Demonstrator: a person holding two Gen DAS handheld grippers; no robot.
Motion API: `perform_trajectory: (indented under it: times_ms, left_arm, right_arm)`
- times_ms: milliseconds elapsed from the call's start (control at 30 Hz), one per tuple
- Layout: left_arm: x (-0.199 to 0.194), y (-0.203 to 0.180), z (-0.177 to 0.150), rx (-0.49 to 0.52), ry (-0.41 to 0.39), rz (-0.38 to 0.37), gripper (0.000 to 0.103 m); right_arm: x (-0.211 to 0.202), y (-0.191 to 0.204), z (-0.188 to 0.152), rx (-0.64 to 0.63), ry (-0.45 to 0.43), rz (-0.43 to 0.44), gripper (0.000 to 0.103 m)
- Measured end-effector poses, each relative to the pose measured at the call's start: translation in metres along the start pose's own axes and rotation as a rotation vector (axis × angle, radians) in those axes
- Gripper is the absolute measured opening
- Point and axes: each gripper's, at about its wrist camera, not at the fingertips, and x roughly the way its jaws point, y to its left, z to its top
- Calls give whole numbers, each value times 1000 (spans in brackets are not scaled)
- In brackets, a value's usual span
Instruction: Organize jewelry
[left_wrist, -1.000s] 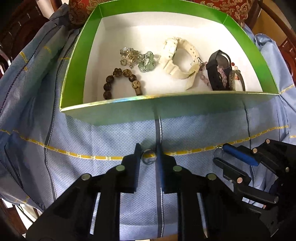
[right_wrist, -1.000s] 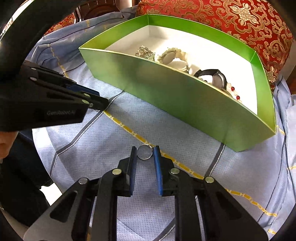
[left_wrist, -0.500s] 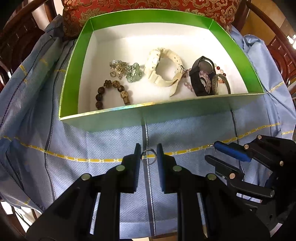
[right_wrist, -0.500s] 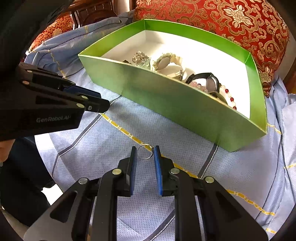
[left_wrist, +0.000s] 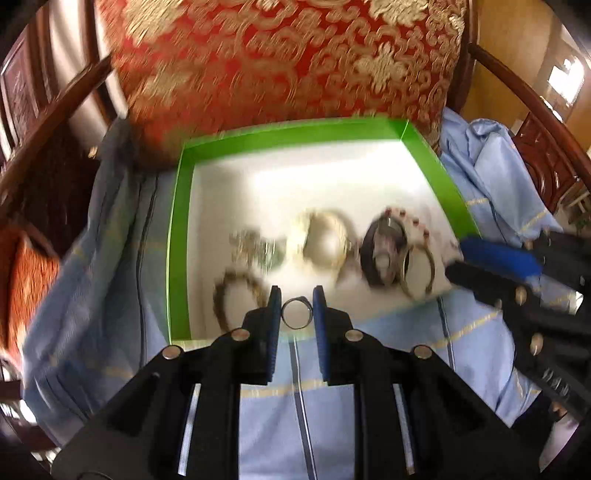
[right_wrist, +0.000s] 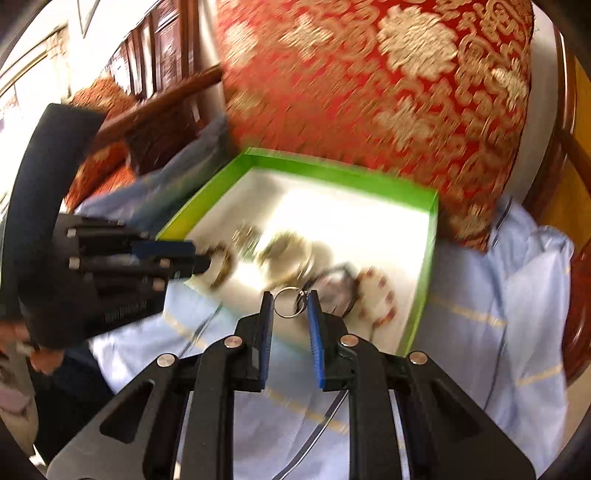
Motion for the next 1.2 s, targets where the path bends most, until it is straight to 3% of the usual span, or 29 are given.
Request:
perform_trajectory:
  times_ms: [67, 167, 267, 400, 467, 500, 600, 733, 800, 900, 1033, 1200]
  left_arm:
    - [5, 2, 15, -24, -1, -38, 17]
    - [15, 4, 29, -24, -3, -14, 17]
    - [29, 8, 38, -20, -1, 5, 17]
    - [50, 16, 46, -46, 27, 15, 17]
    - [56, 18, 47, -58, 42, 25, 17]
    - [56, 18, 46, -61, 43, 29, 20]
    - [49, 17, 43, -64, 26, 23, 47]
    - [32, 14, 34, -52, -33, 51, 56]
    - [22, 13, 29, -55, -75, 74, 71]
    - [9, 8, 23, -48, -120, 78, 81]
    - [7, 7, 19, -52, -118, 111, 83]
    - [10, 11, 16, -71, -97, 98, 86]
  right_arm:
    - [4, -8, 17, 10, -10, -21, 19]
    - [17, -16, 30, 44, -20, -14, 19]
    - [34, -27, 27, 90, -1, 8, 19]
    - [56, -34, 21, 104, 47, -31, 19]
    - [59, -38, 16, 121, 66, -70, 29]
    - [59, -41, 14, 137, 71, -81, 44]
    - [45, -52, 11, 192, 39, -64, 68]
    - [23, -52, 8, 212, -26, -95, 87]
    - [16, -48, 5, 190, -58, -143, 93]
    - [15, -41, 4, 145, -69, -218, 99]
    - [19, -40, 3, 141, -52, -220, 99]
    - [20, -40, 2, 149, -47, -218, 99]
